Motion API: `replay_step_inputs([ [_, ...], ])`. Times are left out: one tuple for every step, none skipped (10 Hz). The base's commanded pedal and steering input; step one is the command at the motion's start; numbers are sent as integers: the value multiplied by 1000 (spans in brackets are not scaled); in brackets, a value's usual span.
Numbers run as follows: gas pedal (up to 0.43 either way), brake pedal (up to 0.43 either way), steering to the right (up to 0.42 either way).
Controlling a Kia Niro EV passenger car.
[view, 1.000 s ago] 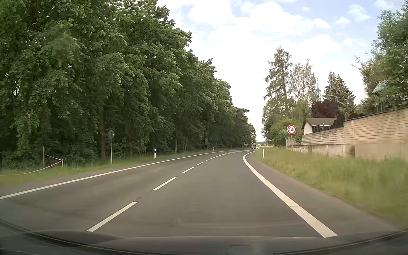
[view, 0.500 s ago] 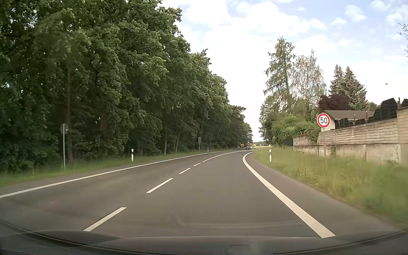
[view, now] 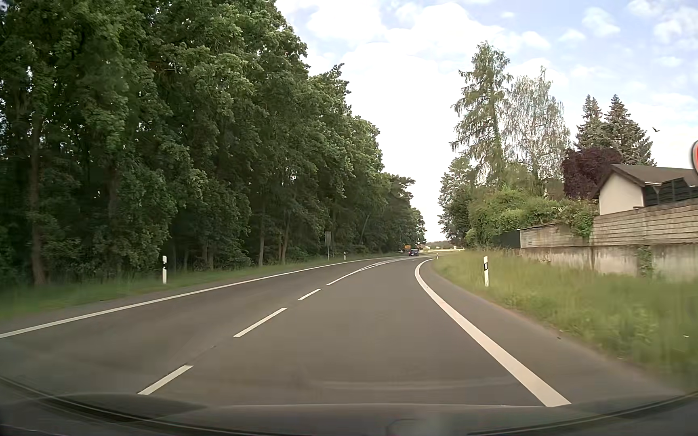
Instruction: Follow the waypoints while adhering to traffic rules and regulations
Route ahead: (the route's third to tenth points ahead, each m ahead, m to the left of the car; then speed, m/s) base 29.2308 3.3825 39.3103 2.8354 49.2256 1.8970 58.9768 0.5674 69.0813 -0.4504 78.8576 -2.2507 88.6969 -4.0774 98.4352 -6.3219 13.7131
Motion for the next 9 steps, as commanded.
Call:
replay_step_inputs([
  [79, 30, 13],
  [79, 30, 13],
  [79, 24, 13],
  [87, 30, 12],
  [87, 30, 12],
  [98, 24, 12],
  [98, 24, 12],
  [98, 30, 12],
  [110, 30, 12],
])
